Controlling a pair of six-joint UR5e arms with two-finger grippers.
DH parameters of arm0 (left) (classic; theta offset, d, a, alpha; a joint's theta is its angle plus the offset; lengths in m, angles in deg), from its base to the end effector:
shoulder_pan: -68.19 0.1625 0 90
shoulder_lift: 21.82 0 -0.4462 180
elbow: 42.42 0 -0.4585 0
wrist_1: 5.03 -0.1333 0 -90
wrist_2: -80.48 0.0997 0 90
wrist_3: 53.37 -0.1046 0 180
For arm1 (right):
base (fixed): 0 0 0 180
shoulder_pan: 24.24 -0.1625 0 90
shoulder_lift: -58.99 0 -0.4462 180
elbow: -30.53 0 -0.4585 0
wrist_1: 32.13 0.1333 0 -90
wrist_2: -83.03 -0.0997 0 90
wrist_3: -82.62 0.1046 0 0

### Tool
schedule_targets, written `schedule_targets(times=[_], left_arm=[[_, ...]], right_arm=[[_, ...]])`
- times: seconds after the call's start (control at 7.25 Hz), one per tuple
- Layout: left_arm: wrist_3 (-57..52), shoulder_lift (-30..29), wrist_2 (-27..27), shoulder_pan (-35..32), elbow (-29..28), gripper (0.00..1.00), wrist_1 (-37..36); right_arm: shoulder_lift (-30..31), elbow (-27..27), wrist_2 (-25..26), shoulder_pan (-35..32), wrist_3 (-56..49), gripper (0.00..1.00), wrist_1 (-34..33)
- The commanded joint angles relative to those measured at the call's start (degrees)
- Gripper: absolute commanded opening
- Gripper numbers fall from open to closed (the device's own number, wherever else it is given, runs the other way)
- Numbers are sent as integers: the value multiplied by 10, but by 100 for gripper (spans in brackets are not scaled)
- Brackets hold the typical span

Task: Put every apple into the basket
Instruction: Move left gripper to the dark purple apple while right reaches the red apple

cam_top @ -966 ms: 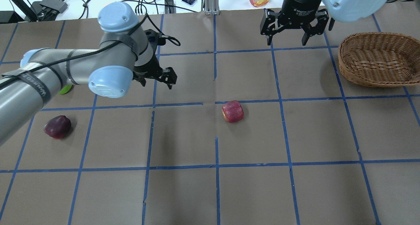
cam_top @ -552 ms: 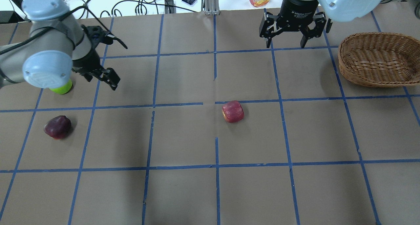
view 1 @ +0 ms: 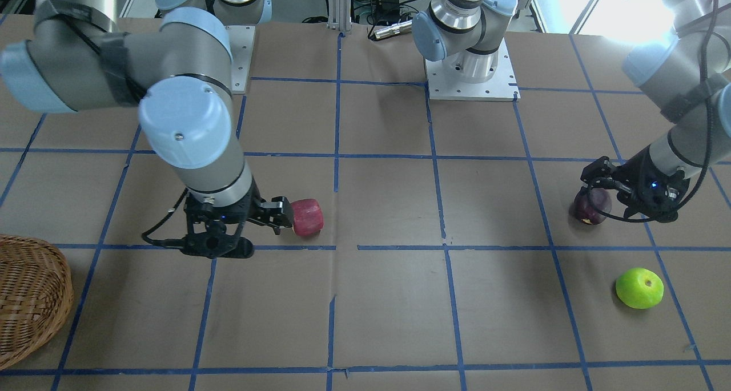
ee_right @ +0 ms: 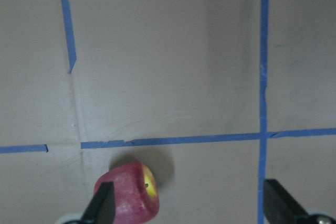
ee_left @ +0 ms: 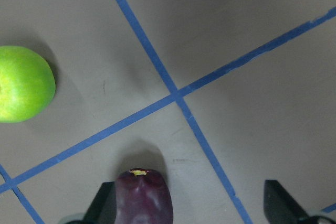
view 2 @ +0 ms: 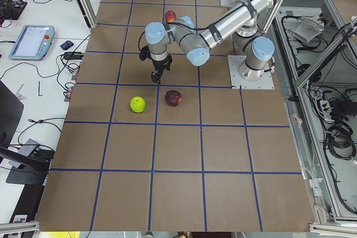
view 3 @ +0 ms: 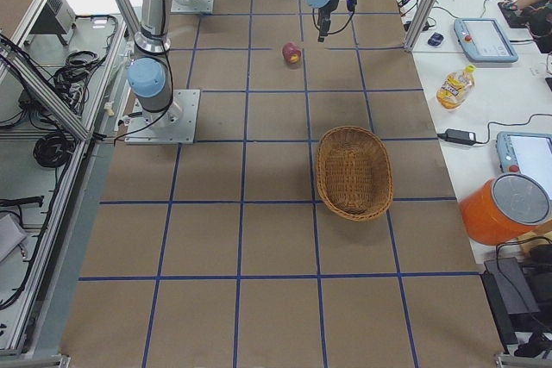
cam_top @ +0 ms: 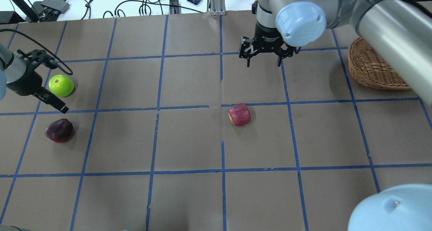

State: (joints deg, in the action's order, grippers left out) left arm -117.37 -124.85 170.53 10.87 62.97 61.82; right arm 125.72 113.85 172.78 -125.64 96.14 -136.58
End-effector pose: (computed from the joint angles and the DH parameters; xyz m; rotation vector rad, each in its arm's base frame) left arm 0.2083 -0.5715 0.2657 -0.8293 -2.9579 -0.0950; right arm 0.2717 -0.6709 0.3332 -0.0582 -3.1367 -0.0587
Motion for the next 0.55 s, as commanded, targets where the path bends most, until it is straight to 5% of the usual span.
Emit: schedule_targets(times=[0.0, 0.41], left_arm=[[-47, -32, -1, 31, 38, 100, -58], [-25, -58, 0, 58, 71, 100, -73]], right_arm=[[-11, 107, 3, -42, 1, 100, -151], [-16, 175, -7, -68, -74, 100, -270]])
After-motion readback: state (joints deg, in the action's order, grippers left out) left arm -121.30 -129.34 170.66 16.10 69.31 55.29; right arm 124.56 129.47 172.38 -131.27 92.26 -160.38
